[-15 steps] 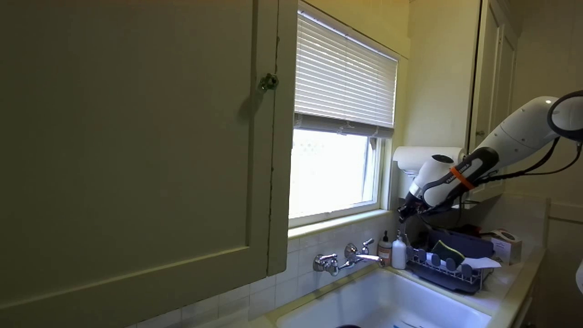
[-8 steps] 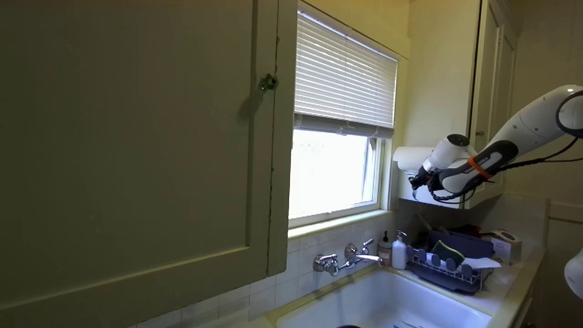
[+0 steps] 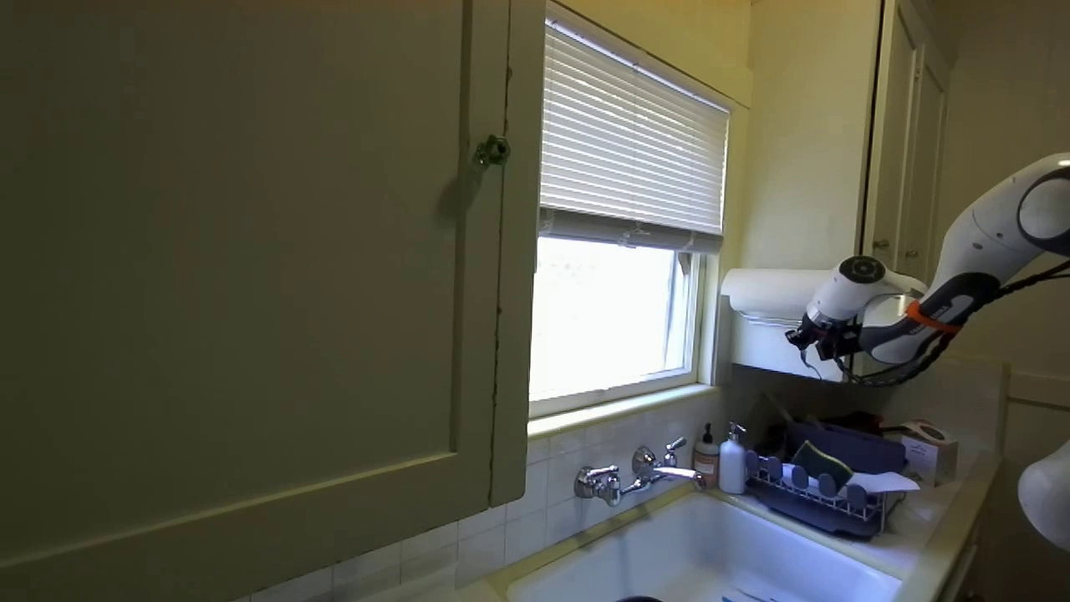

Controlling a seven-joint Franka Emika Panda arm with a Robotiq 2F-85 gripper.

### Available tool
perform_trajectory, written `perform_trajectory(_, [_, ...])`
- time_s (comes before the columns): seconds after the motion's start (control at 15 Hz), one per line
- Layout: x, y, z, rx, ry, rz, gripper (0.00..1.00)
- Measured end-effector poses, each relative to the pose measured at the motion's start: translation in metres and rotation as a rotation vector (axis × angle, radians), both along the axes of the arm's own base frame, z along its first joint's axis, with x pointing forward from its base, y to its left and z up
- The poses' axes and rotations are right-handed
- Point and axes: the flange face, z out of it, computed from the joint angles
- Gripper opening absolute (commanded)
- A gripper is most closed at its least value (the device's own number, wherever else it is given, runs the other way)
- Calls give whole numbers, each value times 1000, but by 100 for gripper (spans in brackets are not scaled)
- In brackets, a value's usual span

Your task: Remove one fork from the sink

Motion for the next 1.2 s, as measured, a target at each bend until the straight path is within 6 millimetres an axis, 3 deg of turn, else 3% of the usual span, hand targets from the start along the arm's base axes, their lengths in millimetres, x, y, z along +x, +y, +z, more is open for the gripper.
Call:
perform_trajectory(0.33, [-8,26,-77,6,156,11,1])
perform_trajectory(0.47, [-10,31,-98,-4,194,-10,1])
perform_trajectory(0.93, [-18,-5,-105,-79,197,-69,3])
perform_trajectory(1.2, [-17,-7,-105,-74,194,-77,1])
